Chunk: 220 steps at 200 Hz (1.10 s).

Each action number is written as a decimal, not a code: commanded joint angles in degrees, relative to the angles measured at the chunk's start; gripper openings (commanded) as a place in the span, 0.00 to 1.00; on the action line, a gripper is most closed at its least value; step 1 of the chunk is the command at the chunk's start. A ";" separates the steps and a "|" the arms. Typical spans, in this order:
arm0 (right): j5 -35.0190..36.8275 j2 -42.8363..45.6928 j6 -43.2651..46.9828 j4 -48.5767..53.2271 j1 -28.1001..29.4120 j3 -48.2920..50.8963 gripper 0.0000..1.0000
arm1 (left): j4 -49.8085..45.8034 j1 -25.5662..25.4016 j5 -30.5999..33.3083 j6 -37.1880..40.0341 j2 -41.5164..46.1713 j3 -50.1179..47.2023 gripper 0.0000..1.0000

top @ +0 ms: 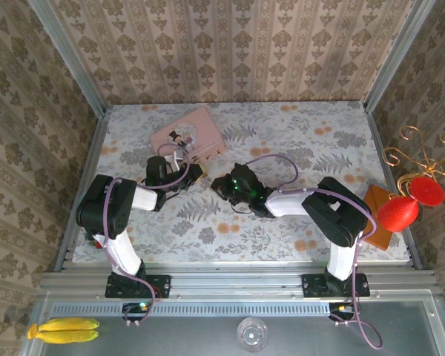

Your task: Unlock a padlock with a key

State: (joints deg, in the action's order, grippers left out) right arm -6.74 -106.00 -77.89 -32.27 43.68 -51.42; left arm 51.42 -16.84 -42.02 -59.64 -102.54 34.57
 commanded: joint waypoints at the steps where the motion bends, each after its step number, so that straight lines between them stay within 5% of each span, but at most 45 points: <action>1: -1.10 -1.29 -1.30 -2.92 -0.26 -1.74 0.00 | -2.83 -1.45 -6.67 -5.14 -0.64 -0.55 0.00; 220: -2.47 -3.76 -4.55 -8.31 -0.89 -0.38 0.00 | 0.00 -1.97 -7.29 -6.90 -1.70 -0.64 0.00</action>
State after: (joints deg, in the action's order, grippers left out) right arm -9.32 -108.84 -81.47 -37.23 43.22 -52.12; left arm 52.77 -17.17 -42.17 -61.98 -102.59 34.57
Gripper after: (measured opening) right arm 0.066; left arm 0.149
